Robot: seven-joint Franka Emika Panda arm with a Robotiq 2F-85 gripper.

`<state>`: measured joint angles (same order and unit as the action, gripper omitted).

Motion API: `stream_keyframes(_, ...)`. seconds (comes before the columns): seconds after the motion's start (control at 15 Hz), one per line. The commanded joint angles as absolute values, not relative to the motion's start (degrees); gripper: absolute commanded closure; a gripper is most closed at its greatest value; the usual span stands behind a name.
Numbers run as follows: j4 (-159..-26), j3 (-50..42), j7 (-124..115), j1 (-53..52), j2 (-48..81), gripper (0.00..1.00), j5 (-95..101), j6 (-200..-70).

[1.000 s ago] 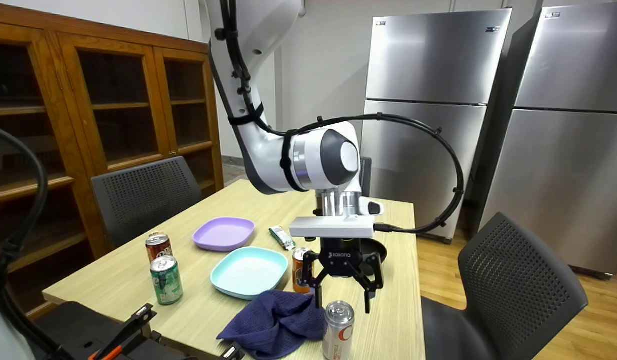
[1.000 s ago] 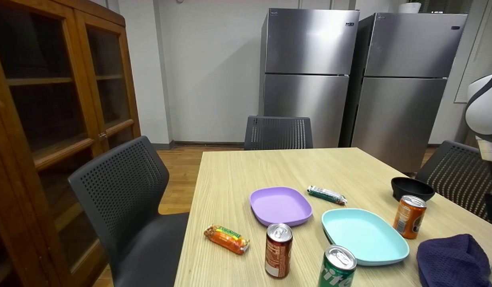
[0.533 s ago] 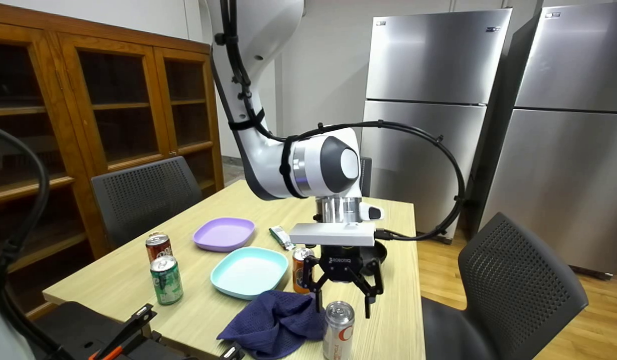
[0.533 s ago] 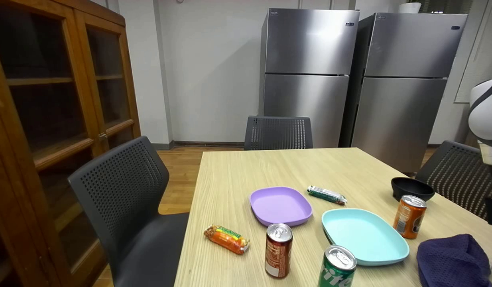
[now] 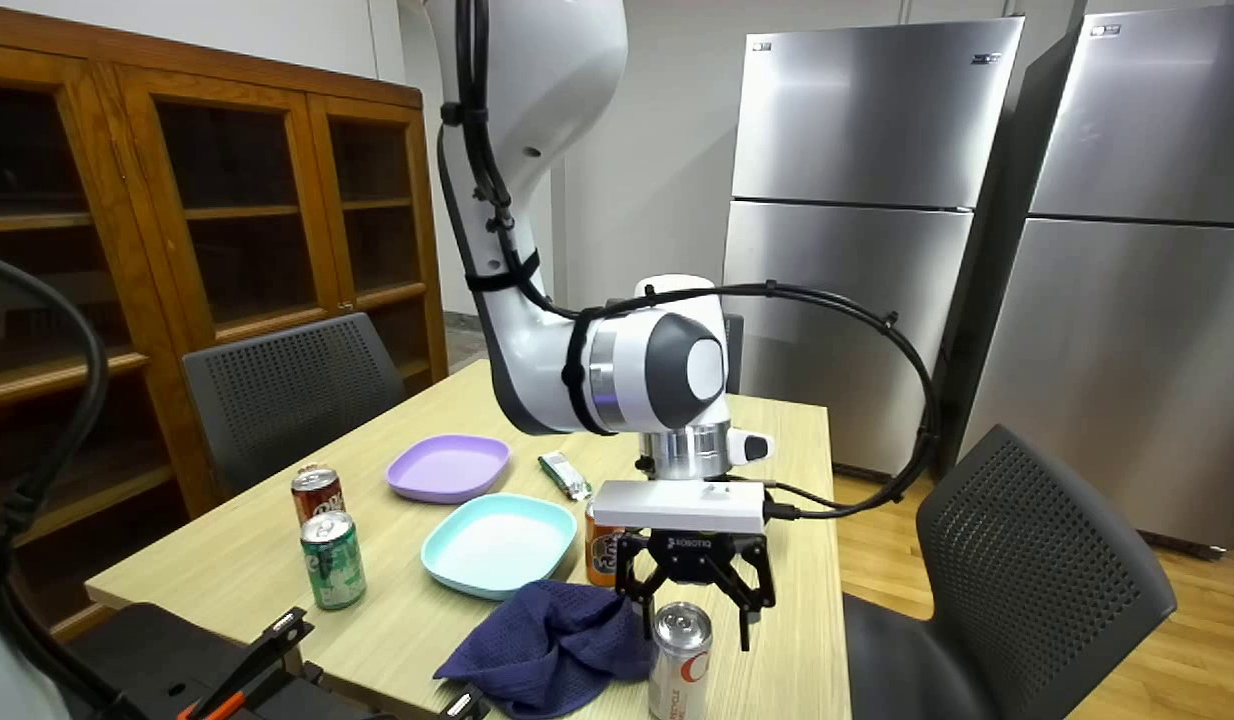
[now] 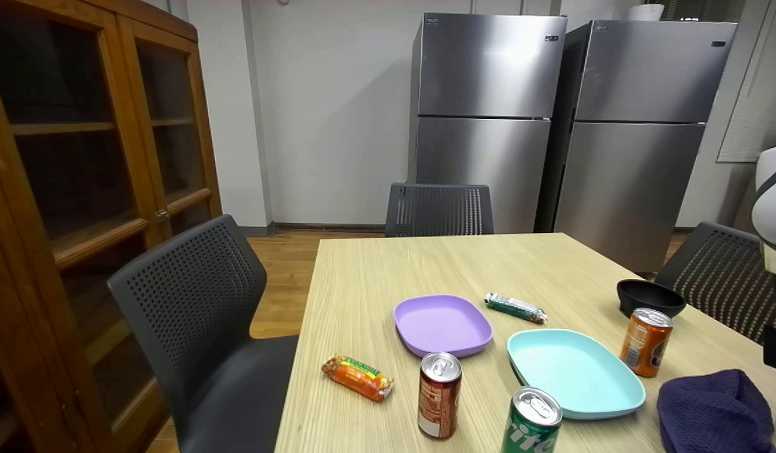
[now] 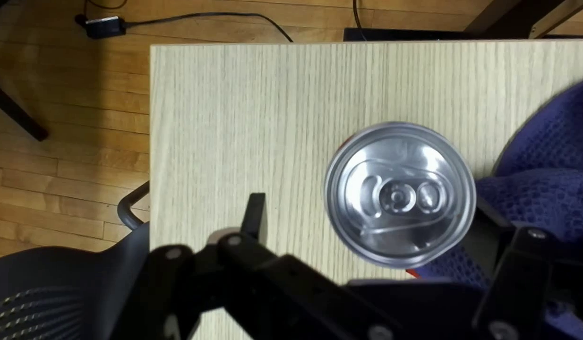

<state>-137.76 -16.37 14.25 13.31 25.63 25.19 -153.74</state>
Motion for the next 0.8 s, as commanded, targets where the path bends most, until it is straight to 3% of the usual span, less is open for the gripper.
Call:
stream_keyframes(0.0, -138.73, -15.77, 17.21, 14.54, 25.99, 0.00, 25.01, -156.72)
stream_keyframes(0.73, -143.00, -17.48, 17.79, 14.29, 24.76, 0.00, 25.40, -160.77)
